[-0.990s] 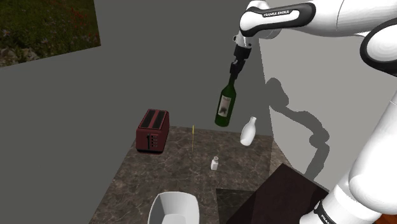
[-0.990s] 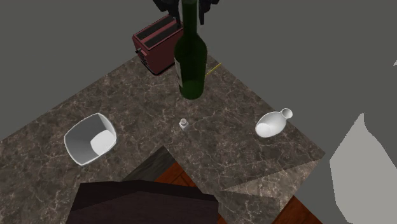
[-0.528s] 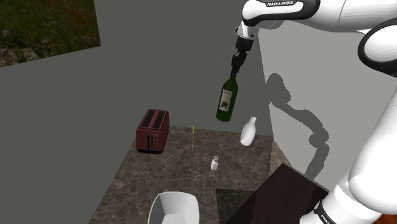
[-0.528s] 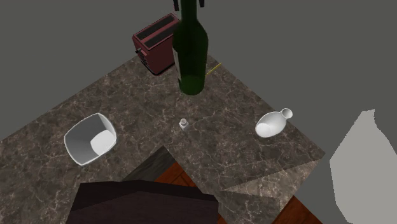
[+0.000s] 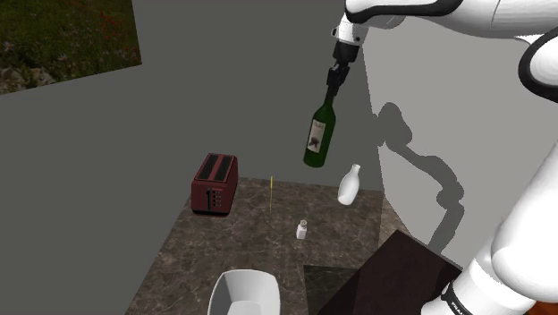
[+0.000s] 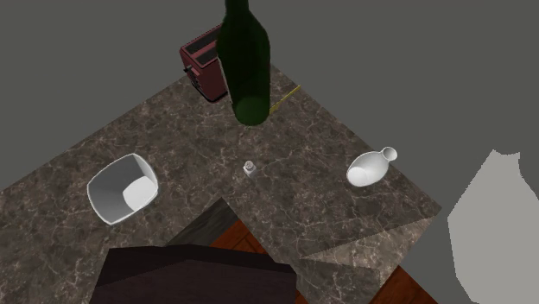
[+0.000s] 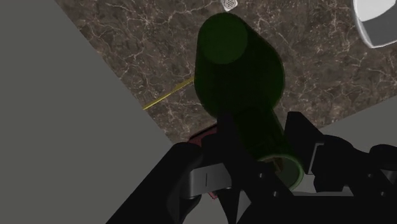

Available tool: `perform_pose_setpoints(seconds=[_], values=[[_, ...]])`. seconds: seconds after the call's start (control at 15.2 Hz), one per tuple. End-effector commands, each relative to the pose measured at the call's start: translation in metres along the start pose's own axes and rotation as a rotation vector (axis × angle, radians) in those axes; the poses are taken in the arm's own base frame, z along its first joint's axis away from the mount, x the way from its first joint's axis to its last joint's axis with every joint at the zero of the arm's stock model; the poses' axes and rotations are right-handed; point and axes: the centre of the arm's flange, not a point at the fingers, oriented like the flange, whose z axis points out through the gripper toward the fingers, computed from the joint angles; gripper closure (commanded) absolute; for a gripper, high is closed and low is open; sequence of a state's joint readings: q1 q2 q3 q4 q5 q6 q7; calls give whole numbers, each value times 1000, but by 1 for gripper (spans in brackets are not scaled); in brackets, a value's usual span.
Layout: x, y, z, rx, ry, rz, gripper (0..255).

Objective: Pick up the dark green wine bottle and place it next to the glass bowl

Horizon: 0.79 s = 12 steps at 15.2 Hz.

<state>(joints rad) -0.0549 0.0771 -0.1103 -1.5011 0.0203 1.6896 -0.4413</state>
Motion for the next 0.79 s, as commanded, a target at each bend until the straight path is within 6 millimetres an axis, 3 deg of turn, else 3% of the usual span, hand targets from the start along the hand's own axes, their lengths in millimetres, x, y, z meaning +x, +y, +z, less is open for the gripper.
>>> perform_pose_setpoints(seconds=[0.0,0.73], values=[[-10,-23,-3,0,0,0,255],[-59,-160,-15,0,0,0,255]])
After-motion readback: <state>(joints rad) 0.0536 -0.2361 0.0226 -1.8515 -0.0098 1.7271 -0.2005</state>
